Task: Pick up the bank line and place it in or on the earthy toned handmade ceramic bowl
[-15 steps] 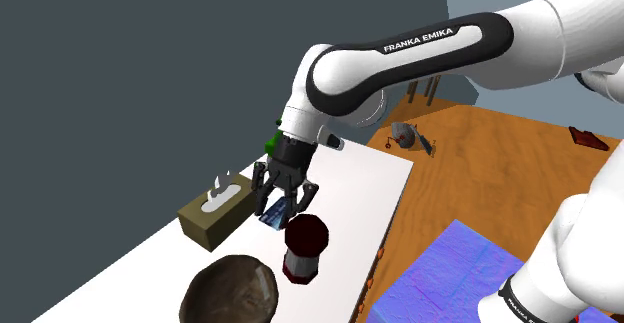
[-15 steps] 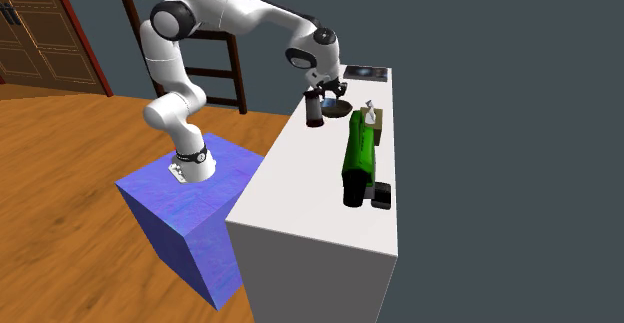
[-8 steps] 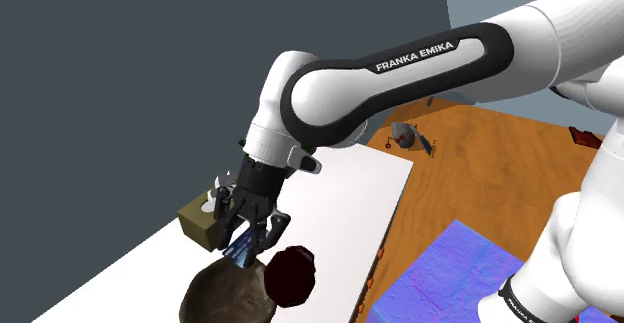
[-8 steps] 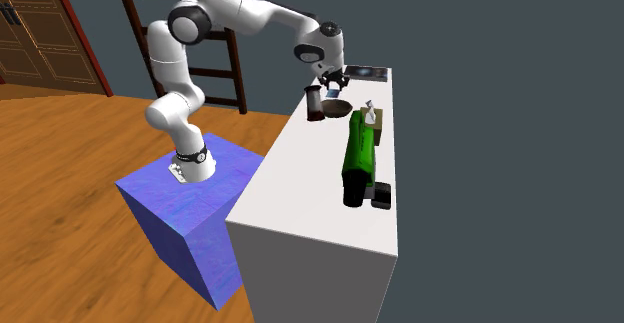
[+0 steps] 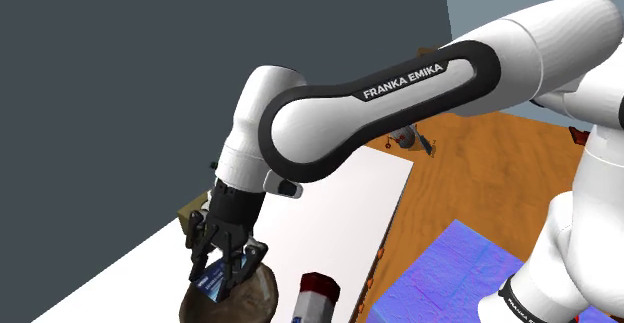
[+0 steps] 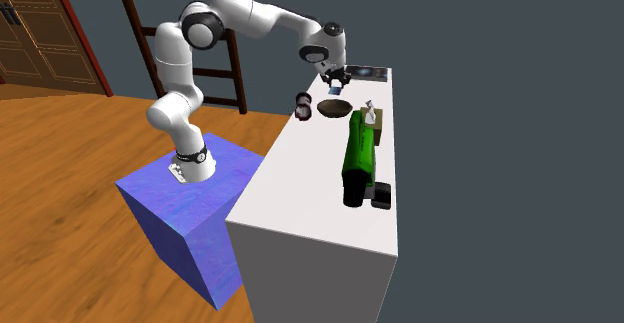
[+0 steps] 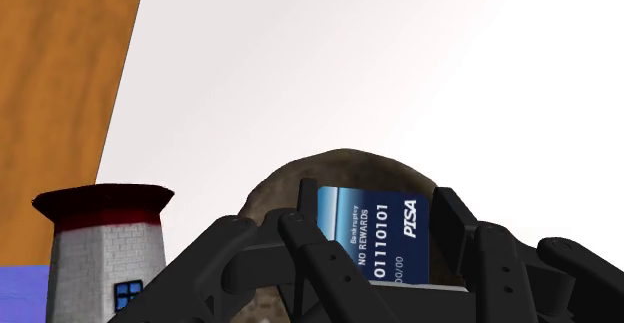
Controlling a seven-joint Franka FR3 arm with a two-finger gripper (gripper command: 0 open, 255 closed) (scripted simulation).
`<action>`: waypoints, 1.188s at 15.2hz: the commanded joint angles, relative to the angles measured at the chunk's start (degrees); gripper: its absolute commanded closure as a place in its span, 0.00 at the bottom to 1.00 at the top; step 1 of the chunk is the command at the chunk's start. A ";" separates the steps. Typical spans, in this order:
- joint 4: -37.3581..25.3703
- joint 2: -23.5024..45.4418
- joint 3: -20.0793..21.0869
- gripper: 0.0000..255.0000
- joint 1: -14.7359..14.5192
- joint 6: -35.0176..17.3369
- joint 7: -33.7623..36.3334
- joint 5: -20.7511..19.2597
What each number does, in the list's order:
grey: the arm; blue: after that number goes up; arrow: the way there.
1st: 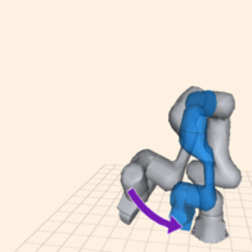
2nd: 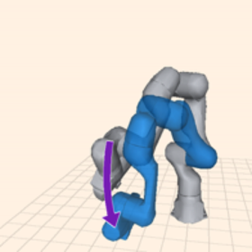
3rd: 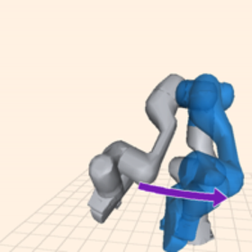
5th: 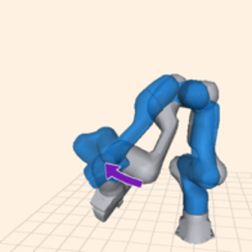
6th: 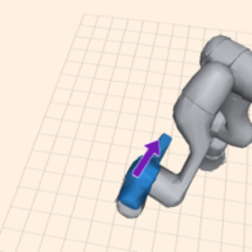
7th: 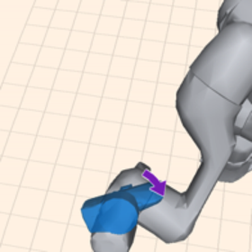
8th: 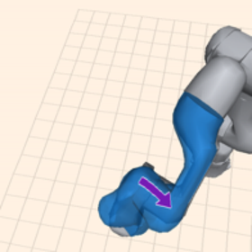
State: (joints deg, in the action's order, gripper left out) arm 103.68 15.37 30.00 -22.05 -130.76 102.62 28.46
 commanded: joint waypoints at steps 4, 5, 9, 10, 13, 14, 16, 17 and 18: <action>1.63 1.74 0.06 1.00 -0.34 -3.09 -1.37 0.26; 1.96 2.08 0.07 1.00 -0.38 -3.70 -1.68 0.34; 3.18 3.55 0.10 1.00 -0.58 -6.10 -2.93 0.63; 3.46 3.95 0.11 1.00 -0.63 -6.70 -3.24 0.70; 4.13 5.04 0.12 1.00 -0.77 -8.27 -4.06 0.87; 4.13 5.03 0.12 1.00 -0.77 -8.27 -4.06 0.87; 4.13 5.04 0.12 1.00 -0.77 -8.27 -4.06 0.87; 4.13 5.04 0.12 1.00 -0.77 -8.27 -4.06 0.87; 4.13 5.04 0.12 1.00 -0.77 -8.27 -4.06 0.87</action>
State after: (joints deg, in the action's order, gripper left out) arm 107.80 20.39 30.12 -22.82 -139.01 98.58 29.33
